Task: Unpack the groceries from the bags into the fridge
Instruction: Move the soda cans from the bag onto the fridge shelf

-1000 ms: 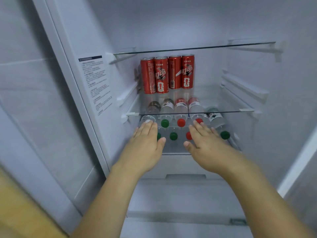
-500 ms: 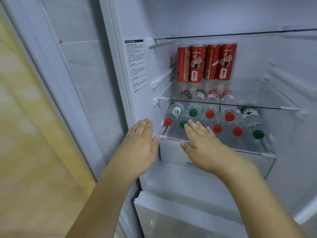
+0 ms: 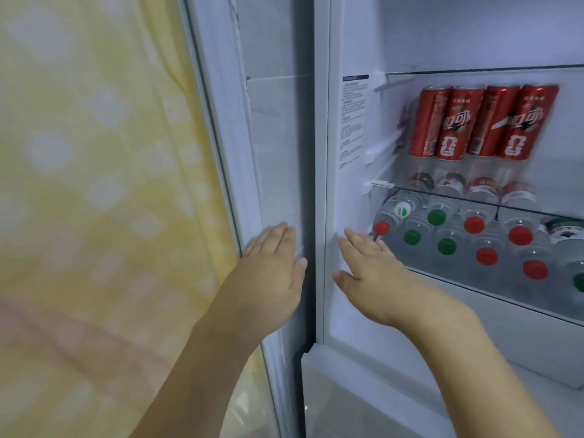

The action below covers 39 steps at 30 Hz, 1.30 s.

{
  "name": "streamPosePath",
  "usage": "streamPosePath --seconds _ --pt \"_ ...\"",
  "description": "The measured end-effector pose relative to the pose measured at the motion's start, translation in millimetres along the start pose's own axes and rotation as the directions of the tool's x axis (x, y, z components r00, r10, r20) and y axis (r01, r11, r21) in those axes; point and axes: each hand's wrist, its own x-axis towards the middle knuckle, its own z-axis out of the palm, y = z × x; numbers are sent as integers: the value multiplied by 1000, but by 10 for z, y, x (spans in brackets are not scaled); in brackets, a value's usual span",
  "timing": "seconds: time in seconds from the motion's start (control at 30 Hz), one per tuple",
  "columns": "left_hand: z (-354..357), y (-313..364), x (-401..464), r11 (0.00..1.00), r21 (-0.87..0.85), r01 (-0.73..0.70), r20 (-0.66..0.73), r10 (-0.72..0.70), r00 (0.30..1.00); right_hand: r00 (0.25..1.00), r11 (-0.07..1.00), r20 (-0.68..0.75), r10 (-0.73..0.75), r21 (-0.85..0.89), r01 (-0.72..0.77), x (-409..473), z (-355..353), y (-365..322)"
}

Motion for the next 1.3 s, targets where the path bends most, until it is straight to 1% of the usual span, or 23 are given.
streamPosePath --seconds 0.17,0.3,0.4,0.63,0.77,0.9,1.03,1.17,1.3 --pt "-149 -26 -318 993 -33 112 -47 -113 992 992 992 40 -122 -14 122 73 25 -170" --pt "-237 -82 -619 980 85 179 -78 -172 982 970 973 83 -227 -15 229 80 95 -377" --pt "-347 -128 -850 961 95 260 -92 -251 964 949 955 112 -294 -7 297 38 138 -559" --pt "-642 -149 -1423 918 148 369 -153 -347 925 895 903 134 -426 2 429 -187 179 -1049" --pt "-830 -136 -1761 873 180 454 -182 -424 887 858 867 144 -494 10 498 -347 228 -1325" --pt "-958 -139 -2062 827 192 529 -194 -496 846 813 828 197 -547 -11 560 -489 318 -1587" --pt "-1043 -120 -2374 768 196 610 -232 -568 790 764 780 219 -607 -18 625 -594 425 -1812" --pt "-1134 -123 -2684 703 191 685 -227 -648 727 723 739 230 -651 -24 673 -743 476 -2059" --pt "-1244 -147 -2986 635 204 745 -245 -704 667 662 681 237 -711 -2 732 -973 523 -2336"
